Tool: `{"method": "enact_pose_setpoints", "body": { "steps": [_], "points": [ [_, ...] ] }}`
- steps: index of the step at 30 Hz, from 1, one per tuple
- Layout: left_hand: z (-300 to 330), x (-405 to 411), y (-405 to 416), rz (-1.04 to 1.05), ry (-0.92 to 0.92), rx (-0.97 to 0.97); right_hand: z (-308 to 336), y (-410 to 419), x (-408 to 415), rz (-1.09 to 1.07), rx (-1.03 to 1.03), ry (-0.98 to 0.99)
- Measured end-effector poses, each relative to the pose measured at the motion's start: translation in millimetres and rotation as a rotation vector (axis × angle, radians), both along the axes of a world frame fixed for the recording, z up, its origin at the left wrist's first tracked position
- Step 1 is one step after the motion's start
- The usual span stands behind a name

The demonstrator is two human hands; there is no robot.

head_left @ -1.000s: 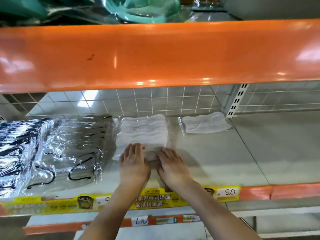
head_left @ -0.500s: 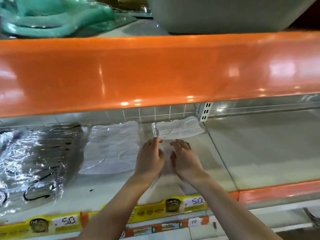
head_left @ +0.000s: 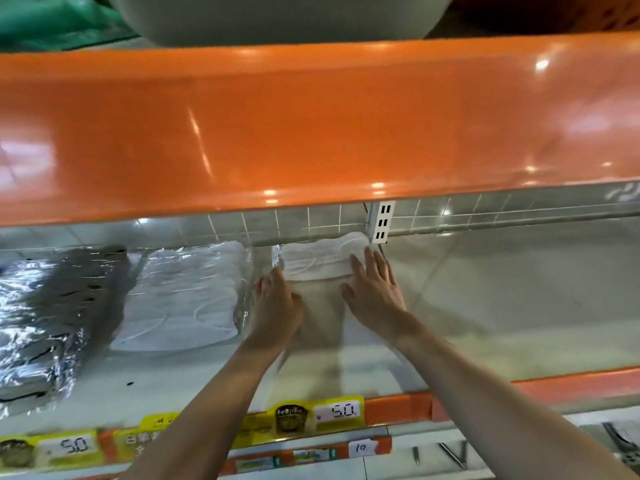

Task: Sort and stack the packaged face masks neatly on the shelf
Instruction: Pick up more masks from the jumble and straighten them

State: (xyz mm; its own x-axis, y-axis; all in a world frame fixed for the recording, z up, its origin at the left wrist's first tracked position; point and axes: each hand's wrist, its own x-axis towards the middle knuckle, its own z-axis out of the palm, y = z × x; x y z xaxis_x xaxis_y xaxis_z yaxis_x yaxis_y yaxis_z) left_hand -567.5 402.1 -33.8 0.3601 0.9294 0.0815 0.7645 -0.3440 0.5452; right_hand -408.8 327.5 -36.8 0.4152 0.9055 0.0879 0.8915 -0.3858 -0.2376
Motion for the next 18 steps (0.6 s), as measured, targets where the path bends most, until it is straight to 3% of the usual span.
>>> {"method": "enact_pose_setpoints", "body": {
  "steps": [5,11,18],
  "points": [
    [13.0,7.7,-1.8,0.048,-0.133,-0.032,-2.9,4.3,5.1,-0.027,-0.013,0.120],
    [21.0,21.1,6.3,0.291,-0.596,-0.258,-6.0,0.0,9.4,0.033,0.051,0.113],
    [14.7,18.3,10.3,0.354,-0.900,-0.442,-6.4,-4.3,11.8,0.031,0.098,0.066]
  ]
}}
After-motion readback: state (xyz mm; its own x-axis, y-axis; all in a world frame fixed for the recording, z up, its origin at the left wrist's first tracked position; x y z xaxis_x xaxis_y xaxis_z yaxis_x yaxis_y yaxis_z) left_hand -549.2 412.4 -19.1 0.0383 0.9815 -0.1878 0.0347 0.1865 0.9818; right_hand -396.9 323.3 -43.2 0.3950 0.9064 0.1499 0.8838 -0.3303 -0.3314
